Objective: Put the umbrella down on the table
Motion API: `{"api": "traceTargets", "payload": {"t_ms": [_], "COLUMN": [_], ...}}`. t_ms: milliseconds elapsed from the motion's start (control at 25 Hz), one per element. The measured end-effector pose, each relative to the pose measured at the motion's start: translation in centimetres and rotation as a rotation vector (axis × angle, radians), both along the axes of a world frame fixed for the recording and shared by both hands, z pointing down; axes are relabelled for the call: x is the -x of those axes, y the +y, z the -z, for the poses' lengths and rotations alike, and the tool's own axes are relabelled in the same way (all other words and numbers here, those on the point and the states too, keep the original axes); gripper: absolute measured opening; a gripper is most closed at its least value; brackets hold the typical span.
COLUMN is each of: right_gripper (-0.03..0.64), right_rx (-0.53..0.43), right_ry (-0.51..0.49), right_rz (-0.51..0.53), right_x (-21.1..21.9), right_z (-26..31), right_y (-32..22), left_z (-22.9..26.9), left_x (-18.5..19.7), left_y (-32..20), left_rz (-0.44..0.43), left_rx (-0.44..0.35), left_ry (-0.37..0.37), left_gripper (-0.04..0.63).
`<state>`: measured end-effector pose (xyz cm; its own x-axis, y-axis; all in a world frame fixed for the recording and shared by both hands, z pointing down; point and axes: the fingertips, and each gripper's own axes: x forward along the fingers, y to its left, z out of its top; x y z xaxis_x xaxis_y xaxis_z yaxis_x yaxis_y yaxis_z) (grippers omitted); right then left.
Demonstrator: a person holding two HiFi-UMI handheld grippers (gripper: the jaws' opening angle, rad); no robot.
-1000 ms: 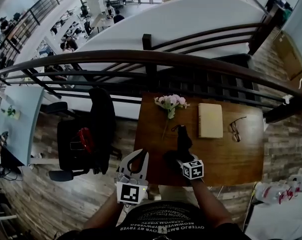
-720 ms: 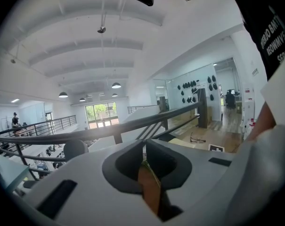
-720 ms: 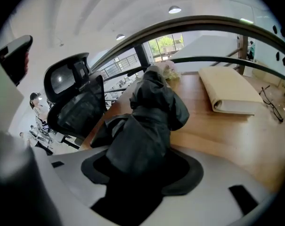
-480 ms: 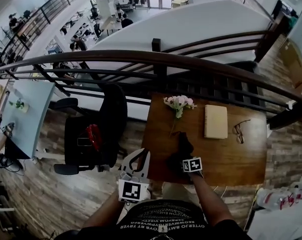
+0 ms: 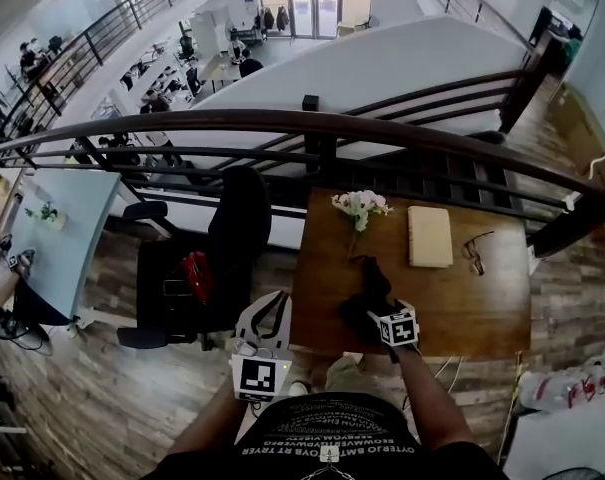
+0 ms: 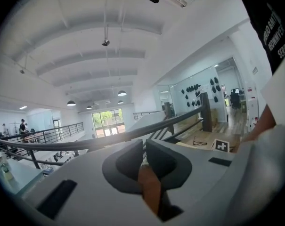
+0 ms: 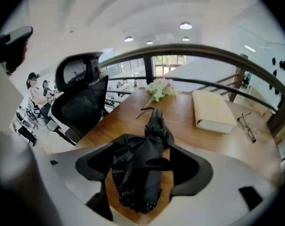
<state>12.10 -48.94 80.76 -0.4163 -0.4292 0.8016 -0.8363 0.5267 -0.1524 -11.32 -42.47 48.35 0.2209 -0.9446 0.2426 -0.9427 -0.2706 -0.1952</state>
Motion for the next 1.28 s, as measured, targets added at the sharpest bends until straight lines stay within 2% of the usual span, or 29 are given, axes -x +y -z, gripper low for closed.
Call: {"api": "traceTargets", "payload": {"t_ms": [40, 80, 160, 240, 320, 640, 920, 1160, 1280], "right_gripper": [0.377, 0.342, 0.200, 0.080, 0.024, 0.015, 0.015, 0.016, 0.015], "right_rx": [-0.063, -0.132, -0.280, -0.400, -0.477, -0.682, -0.818, -0.839, -0.831], "right_ry": [-0.012, -0.029, -0.061, -0.067, -0.072, -0.141, -0.204, -0.152, -0.149], "right_rz": [-0.007, -0.020, -0.058, -0.092, -0.125, -0.132, -0.127, -0.144, -0.156], "right_x": [0.0, -0.1, -0.2, -0.6, -1.0, -0.4, 1.1, 1.7, 1.4], "right_z": [2.1, 4.5, 9.1, 13.0, 16.1, 27.8, 36.6, 37.4, 36.8], "right_y": [0.0, 0.0, 0.2, 0.9, 2.2, 8.5, 14.2, 15.5, 15.7], "left_z": [0.4, 0.7, 1.3, 1.9, 2.8, 5.8, 6.8, 6.4, 5.7], "left_x": [0.5, 1.1, 2.0, 2.4, 2.5, 2.5, 3.4, 3.9, 3.5], "left_y": [0.5, 0.9, 1.8, 3.0, 4.3, 8.3, 11.0, 11.2, 11.2], "left_rz": [0.021, 0.040, 0.056, 0.036, 0.011, -0.089, -0.115, -0.130, -0.147], "left_rx": [-0.007, -0.016, -0.036, -0.055, -0.076, -0.133, -0.158, -0.140, -0.138], "left_ry": [0.006, 0.012, 0.040, 0.077, 0.109, 0.138, 0.141, 0.169, 0.153], "left_gripper": [0.044, 0.044, 0.044, 0.044, 0.043, 0.037, 0.038, 0.038, 0.038]}}
